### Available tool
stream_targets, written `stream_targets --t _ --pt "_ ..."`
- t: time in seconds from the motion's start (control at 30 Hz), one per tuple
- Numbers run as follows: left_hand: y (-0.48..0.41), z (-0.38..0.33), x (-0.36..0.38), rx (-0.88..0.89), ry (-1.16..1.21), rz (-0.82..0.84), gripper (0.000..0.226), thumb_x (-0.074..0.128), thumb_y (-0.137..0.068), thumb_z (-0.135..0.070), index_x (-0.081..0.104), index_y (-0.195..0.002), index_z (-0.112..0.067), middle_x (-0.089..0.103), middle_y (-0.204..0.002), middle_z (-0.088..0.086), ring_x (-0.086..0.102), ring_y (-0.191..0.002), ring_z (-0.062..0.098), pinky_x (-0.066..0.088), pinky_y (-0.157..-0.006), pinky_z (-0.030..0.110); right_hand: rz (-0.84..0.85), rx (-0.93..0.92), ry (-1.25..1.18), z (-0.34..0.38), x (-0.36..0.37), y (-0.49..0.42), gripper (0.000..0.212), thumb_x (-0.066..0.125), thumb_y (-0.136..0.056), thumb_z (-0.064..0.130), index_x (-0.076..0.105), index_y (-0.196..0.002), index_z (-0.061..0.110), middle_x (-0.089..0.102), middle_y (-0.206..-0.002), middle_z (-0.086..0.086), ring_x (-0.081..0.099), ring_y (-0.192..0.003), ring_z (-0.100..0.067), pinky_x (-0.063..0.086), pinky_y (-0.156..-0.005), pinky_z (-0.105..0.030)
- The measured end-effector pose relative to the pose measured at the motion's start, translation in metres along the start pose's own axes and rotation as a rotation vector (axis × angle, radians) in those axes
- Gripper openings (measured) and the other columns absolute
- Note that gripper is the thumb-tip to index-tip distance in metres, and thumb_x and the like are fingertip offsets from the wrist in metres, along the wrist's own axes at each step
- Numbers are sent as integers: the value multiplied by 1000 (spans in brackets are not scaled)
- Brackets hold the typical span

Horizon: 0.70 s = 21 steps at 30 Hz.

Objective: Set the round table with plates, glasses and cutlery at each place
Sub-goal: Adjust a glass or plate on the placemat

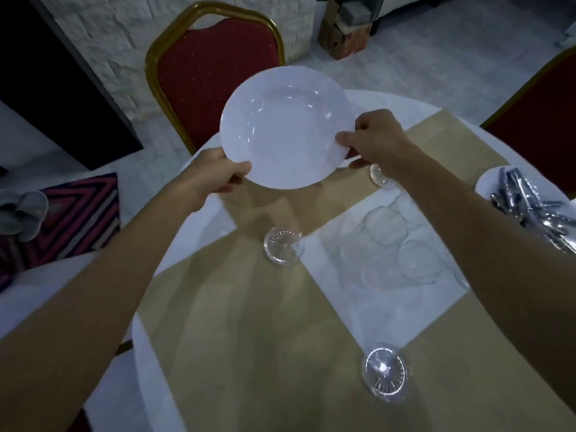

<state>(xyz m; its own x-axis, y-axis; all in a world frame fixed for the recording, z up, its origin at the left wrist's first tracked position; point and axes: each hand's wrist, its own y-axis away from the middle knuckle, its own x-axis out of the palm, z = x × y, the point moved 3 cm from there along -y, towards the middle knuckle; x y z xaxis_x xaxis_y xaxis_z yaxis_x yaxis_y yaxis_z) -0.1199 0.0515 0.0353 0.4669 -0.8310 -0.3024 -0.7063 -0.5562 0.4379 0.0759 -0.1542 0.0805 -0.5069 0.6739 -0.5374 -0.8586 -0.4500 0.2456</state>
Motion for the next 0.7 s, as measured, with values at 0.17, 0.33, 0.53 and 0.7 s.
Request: stream_targets --t 0.17,0.33,0.53,0.7 --pt "124 74 -37 -51 140 -164 24 69 -89 -22 68 -113 -23 74 -108 0 71 -90 13 56 -76 28 155 -50 -86 10 55 88 14 71 -82 10 60 -82 2 68 -84 -13 71 -67 -26 57 -48 -33" --pt "237 154 -21 -162 228 -312 20 70 -88 -15 71 -106 -25 75 -103 -1 70 -92 17 56 -82 37 293 57 -167 -43 100 193 12 65 -80 15 63 -91 11 70 -95 -12 72 -75 -26 58 -50 -34" --pt "320 230 34 -294 240 -456 11 70 -88 -21 64 -92 -14 69 -95 10 67 -92 27 56 -75 39 312 220 -172 -125 117 281 9 62 -86 10 59 -91 4 67 -98 -22 67 -73 -32 61 -65 -52" --pt "322 245 43 -291 277 -506 15 66 -92 -22 59 -97 -9 66 -102 15 64 -98 32 55 -88 52 289 227 -166 -142 126 294 15 62 -88 14 59 -98 3 67 -100 -19 65 -78 -28 58 -71 -54"
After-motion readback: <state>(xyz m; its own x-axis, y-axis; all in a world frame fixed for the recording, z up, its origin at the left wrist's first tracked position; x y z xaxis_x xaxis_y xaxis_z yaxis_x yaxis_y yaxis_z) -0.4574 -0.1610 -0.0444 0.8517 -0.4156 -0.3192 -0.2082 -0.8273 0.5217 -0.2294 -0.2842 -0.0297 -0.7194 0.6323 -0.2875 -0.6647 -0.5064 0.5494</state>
